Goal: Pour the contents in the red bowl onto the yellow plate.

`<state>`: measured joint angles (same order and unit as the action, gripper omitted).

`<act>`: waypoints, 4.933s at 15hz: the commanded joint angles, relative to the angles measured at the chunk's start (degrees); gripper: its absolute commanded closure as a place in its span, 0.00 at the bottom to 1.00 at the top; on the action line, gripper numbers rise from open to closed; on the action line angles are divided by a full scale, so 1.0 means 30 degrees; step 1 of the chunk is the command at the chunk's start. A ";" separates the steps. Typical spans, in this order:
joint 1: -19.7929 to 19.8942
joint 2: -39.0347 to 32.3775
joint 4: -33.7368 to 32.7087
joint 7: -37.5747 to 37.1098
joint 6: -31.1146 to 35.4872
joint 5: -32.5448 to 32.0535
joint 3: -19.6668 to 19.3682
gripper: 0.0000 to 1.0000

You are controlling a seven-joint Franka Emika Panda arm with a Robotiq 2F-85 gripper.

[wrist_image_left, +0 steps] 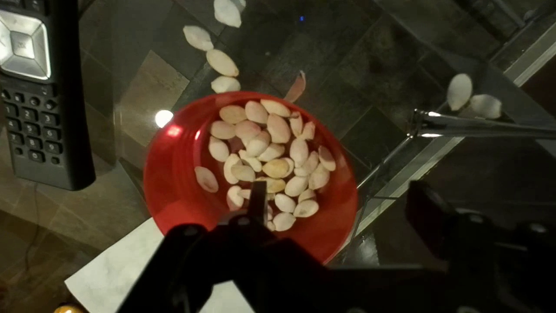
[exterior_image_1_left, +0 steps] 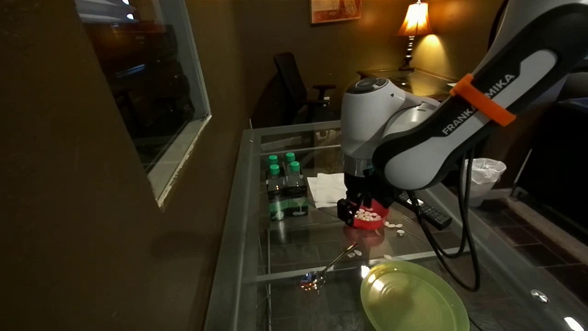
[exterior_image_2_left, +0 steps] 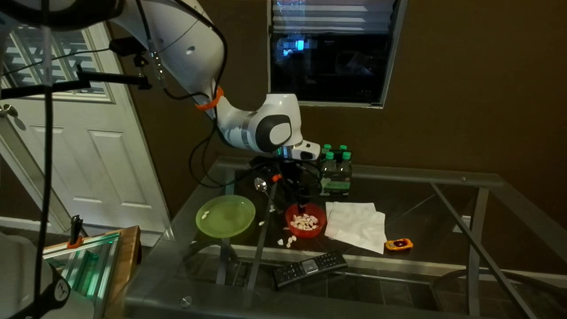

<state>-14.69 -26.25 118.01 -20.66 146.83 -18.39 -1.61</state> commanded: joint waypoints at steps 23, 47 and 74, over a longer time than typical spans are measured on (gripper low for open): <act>-0.0366 0.5223 0.4461 0.1839 -0.0797 0.6024 0.3767 0.99; 0.3714 0.6309 0.4632 2.0281 -1.5654 2.0532 0.2496 0.99; 0.6751 -0.3968 -0.3018 2.3142 -2.6397 2.3838 0.1490 0.99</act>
<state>5.25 -34.84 112.23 49.59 70.59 50.78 2.75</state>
